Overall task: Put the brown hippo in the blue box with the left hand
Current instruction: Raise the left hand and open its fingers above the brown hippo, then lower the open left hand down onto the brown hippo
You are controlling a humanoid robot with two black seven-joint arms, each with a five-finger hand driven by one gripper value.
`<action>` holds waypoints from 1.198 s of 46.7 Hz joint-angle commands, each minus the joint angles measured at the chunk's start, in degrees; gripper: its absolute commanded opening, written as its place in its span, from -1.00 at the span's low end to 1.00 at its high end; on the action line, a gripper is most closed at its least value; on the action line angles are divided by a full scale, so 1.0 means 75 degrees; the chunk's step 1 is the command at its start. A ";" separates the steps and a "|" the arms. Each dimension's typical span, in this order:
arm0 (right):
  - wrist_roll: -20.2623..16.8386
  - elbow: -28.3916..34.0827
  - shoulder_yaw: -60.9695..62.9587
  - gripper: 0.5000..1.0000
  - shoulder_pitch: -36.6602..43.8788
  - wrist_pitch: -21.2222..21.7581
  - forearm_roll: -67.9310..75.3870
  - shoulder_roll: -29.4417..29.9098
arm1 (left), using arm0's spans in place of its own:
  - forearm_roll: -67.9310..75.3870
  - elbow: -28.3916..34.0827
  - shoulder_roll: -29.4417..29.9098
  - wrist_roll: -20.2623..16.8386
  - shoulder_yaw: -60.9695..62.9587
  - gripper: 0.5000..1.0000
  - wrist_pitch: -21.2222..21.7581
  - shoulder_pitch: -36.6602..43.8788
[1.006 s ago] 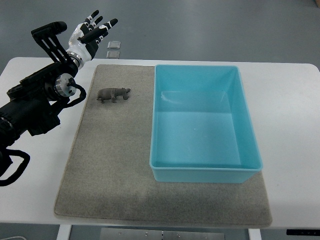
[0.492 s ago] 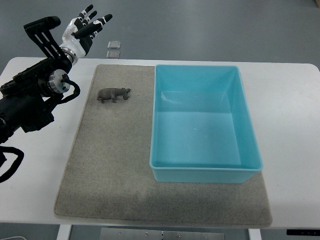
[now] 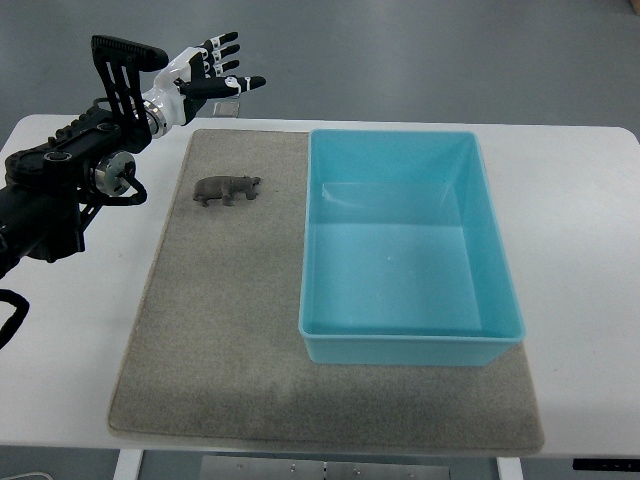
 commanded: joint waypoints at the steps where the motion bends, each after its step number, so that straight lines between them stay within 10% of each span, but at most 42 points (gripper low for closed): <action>1: 0.0001 0.0000 0.0000 0.74 0.0000 -0.0011 0.0000 0.0000 | 0.0734 -0.0016 0.0188 -0.0001 -0.0005 0.98 -0.0353 -0.0045; 26: -0.0010 0.0000 0.0000 0.74 0.0000 0.0001 0.0000 0.0000 | 0.4812 -0.1128 0.1547 -0.0095 0.0007 0.98 -0.2135 -0.0561; 56: 0.0001 0.0000 0.0000 0.74 0.0000 0.0001 0.0000 0.0000 | 0.8304 -0.2371 0.2028 -0.0376 0.0792 0.97 -0.2100 -0.0936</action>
